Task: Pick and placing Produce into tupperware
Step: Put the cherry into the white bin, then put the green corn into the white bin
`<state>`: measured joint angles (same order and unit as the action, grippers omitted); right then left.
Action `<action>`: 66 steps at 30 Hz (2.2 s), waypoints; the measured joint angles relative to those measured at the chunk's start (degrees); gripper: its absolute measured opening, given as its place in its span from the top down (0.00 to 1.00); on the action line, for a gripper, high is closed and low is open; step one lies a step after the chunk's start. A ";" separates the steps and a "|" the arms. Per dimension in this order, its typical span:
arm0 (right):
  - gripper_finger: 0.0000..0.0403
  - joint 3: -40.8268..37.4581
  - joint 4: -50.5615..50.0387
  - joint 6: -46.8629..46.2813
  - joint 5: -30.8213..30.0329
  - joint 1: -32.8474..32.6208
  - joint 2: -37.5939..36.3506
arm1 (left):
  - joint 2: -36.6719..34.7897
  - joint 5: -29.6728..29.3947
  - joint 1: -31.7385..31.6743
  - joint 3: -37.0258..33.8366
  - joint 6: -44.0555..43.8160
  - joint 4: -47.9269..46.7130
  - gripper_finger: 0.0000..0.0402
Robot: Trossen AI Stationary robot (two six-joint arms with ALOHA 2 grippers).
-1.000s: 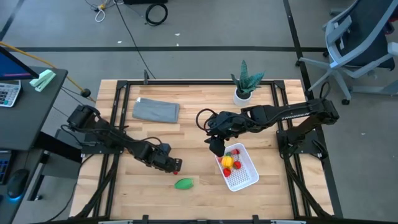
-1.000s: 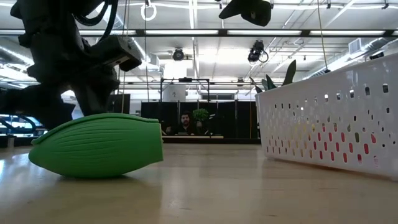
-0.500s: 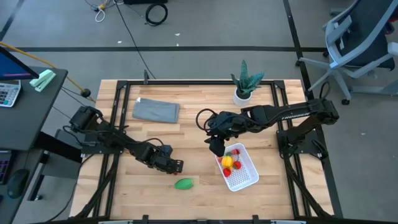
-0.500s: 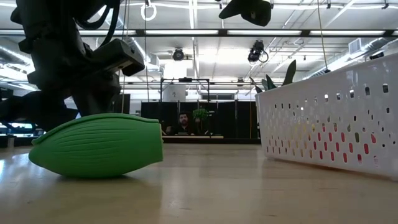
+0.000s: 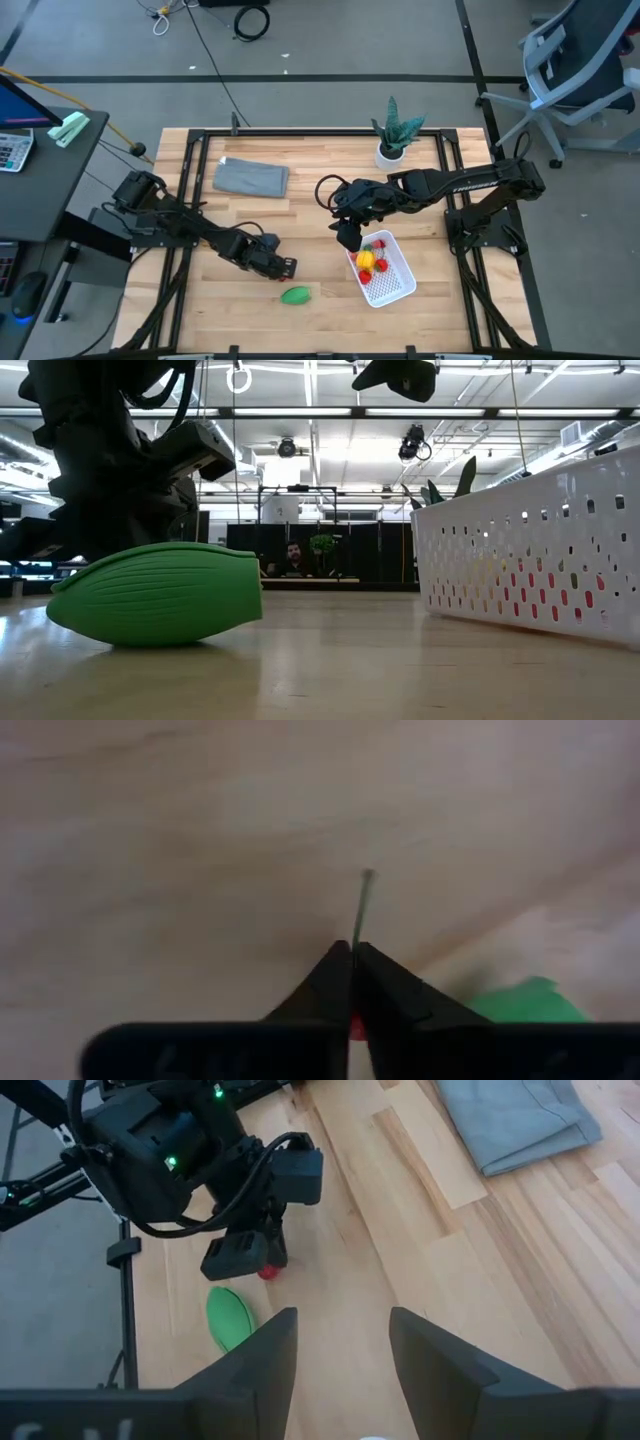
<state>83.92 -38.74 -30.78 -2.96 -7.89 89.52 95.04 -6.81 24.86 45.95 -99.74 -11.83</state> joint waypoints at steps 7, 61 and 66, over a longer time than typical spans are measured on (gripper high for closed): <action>0.58 0.00 0.00 0.62 -0.04 0.01 0.00 | -0.04 -1.93 -1.53 0.11 5.02 11.66 0.98; 0.61 19.52 -21.03 12.35 -10.27 1.63 -0.31 | 34.68 27.50 -17.35 57.23 50.10 7.50 0.70; 0.61 19.81 -20.43 12.78 -9.60 0.02 -0.89 | 32.13 34.09 -19.63 57.18 48.64 3.19 0.69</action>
<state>103.73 -59.17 -18.00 -12.56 -7.87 88.62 127.18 27.28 5.23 103.13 -51.10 -8.64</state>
